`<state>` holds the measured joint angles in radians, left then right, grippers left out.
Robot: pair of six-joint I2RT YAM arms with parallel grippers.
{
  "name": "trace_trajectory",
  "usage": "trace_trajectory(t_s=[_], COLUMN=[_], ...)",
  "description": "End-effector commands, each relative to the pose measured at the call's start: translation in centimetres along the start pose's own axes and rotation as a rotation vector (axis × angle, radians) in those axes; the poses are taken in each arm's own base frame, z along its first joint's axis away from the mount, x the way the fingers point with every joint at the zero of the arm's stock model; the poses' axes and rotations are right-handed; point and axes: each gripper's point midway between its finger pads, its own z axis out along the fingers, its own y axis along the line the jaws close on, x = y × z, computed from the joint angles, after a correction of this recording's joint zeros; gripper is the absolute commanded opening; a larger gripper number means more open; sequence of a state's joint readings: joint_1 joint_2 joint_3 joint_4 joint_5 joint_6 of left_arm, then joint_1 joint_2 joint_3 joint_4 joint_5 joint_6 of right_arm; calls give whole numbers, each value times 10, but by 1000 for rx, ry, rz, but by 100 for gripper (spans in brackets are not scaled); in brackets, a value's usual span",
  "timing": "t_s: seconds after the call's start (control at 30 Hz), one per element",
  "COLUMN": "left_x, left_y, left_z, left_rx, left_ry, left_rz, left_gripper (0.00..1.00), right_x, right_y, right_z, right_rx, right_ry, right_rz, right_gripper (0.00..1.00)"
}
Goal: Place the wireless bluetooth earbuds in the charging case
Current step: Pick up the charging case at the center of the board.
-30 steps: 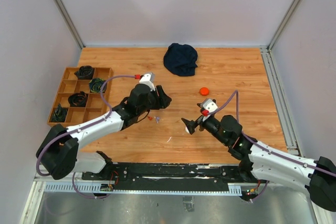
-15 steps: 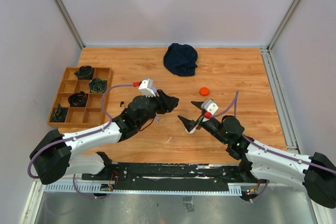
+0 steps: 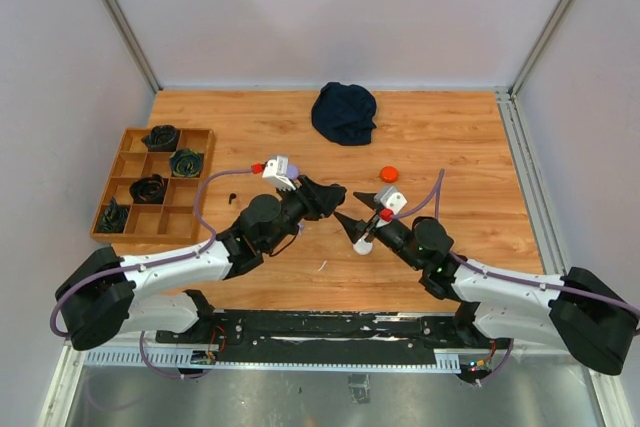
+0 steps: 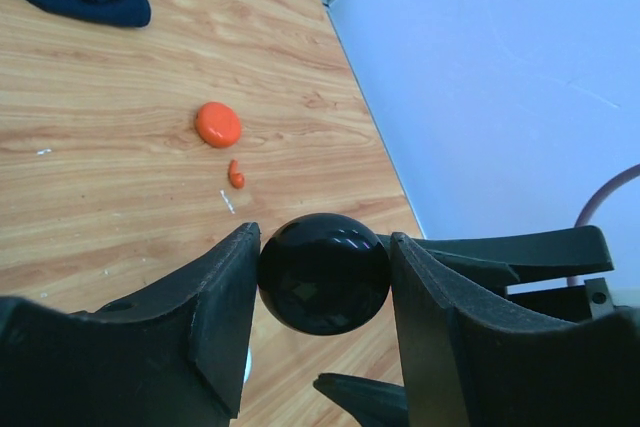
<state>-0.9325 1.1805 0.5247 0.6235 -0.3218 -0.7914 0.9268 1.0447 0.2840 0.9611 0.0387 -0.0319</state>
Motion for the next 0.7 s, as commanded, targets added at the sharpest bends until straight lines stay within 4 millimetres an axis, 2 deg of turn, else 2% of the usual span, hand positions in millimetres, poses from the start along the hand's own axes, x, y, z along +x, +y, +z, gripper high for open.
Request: trace_trajectory(t_s=[0.0, 0.33, 0.43, 0.67], left_x=[-16, -13, -14, -14], left_y=[-15, -20, -21, -24], left_z=[-5, -6, -7, -9], left_rx=[48, 71, 75, 89], left_ry=[-74, -84, -90, -96], left_rz=[-38, -42, -38, -37], left_gripper=[46, 45, 45, 46], right_x=[-40, -47, -44, -40], right_y=[-9, -9, -10, -13], right_z=[13, 25, 27, 26], right_rx=[42, 51, 58, 77], right_ry=[-131, -141, -127, -114], right_rz=[35, 57, 59, 64], right_gripper=[61, 54, 51, 39])
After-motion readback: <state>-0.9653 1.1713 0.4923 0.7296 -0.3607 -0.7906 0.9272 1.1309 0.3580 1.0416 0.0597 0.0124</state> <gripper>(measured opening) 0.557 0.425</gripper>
